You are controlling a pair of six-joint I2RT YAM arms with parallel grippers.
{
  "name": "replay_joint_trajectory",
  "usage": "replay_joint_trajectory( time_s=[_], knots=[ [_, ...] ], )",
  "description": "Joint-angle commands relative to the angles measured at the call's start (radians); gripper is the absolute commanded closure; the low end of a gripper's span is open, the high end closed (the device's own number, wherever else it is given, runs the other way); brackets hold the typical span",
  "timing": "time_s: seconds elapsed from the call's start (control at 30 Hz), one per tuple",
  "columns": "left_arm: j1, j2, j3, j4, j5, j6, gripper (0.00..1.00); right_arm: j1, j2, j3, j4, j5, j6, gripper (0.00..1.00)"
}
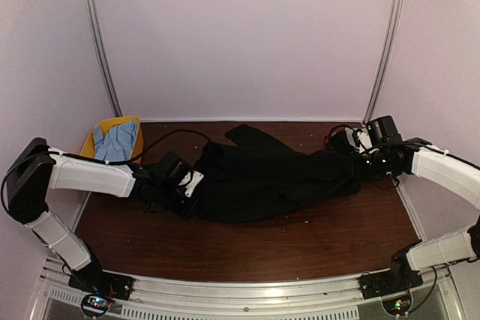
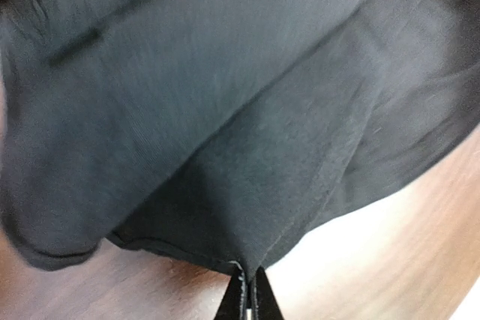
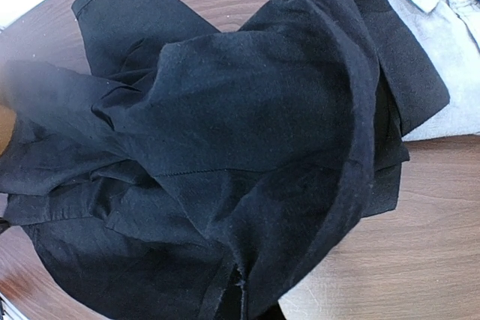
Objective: Fold and stack the long sleeve shirts
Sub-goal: Pick up the crumpled shirt from the center of the board.
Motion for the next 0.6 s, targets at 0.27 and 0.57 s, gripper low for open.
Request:
replay_joint_trajectory(
  time_s=[0.27,0.57],
  knots=[
    [0.077,-0.234,0.113,-0.004,0.045,-0.079,1.00,-0.015,-0.051,0.064,-0.042,0.027,-0.052,1.00],
    [0.328,-0.424,0.251,0.057,0.122,-0.175,1.00,-0.056,-0.057,0.317,-0.104,-0.110,-0.095,1.00]
  ],
)
